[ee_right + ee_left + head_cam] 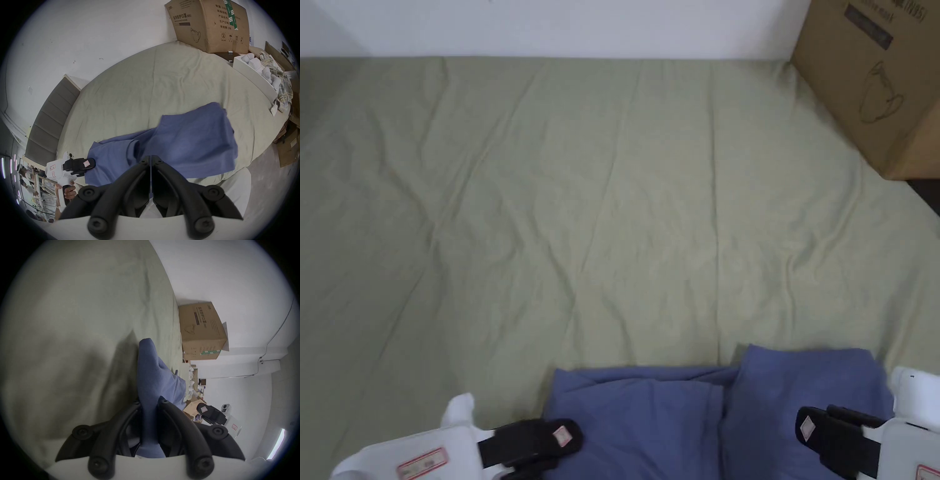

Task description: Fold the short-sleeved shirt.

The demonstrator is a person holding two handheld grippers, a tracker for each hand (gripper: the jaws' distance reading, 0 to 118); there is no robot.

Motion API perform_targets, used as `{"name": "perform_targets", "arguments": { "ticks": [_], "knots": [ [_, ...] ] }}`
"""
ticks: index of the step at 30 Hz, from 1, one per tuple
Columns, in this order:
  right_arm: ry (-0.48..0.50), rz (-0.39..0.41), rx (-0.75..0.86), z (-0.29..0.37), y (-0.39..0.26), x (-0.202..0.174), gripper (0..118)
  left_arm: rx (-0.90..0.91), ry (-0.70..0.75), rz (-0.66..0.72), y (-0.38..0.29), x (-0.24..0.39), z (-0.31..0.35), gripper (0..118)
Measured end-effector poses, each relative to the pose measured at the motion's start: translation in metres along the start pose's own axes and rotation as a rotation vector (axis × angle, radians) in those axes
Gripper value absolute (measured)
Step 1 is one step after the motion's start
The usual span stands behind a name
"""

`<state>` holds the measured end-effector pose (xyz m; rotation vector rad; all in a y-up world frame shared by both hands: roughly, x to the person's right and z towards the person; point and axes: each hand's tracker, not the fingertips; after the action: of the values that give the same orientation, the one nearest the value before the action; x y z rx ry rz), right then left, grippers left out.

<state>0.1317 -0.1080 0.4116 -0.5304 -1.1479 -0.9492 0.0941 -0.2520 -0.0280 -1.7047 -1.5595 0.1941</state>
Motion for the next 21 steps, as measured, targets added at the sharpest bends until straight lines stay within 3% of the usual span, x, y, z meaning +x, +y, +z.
{"name": "perform_targets", "arguments": {
  "ticks": [10, 17, 21],
  "knots": [
    [0.007, -0.01, -0.002, -0.002, -0.005, 0.009, 1, 0.138, 0.106, 0.015, 0.011, -0.003, 0.078, 14],
    [0.003, -0.051, 0.009, 0.001, -0.005, 0.03, 1, 0.154, 0.096, -0.039, 0.006, 0.091, 0.051, 14],
    [0.0, -0.1, 0.035, 0.008, -0.003, 0.052, 1, 0.11, 0.138, -0.255, -0.005, 0.165, 0.002, 14]
  ]
}}
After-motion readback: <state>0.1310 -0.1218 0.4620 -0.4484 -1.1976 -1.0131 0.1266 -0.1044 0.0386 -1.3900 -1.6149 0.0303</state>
